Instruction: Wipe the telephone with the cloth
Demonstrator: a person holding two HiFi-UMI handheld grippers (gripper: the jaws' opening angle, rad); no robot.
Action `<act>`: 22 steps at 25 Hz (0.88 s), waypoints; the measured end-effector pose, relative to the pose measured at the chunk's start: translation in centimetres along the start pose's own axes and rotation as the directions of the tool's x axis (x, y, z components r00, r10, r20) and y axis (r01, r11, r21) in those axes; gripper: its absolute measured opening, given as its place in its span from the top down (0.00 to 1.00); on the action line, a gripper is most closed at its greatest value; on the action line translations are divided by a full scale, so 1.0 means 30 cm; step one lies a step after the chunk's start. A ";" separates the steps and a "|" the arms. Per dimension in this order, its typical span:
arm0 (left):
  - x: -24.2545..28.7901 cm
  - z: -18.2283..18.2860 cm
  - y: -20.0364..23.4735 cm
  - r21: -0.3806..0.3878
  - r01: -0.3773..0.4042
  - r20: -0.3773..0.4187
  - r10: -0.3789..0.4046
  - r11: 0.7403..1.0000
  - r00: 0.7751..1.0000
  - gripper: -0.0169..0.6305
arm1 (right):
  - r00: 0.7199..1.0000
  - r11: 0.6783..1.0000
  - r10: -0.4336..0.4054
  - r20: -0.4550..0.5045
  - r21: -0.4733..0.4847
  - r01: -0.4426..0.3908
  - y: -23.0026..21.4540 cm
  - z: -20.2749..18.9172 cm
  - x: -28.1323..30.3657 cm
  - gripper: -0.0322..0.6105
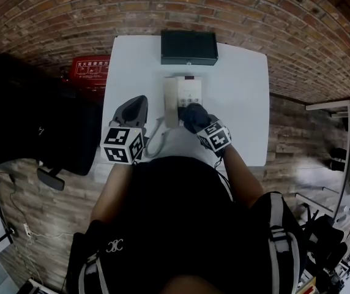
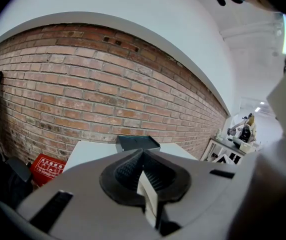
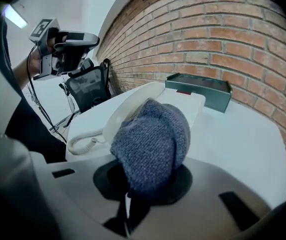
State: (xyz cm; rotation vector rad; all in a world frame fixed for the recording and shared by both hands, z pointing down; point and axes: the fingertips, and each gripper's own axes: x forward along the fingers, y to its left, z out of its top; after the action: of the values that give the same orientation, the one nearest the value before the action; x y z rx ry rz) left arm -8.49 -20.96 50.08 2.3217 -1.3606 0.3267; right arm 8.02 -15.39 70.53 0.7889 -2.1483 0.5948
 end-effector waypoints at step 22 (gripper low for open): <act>-0.003 -0.009 0.030 -0.012 -0.031 -0.012 0.031 0.999 0.999 0.98 | 0.985 0.989 -0.101 0.140 0.125 0.084 -0.245 0.297 0.052 0.89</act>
State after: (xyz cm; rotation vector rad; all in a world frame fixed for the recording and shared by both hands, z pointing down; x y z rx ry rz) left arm -9.31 -21.15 50.49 2.2871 -1.3899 0.3398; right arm 7.93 -26.65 67.51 1.0202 -2.2099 0.6381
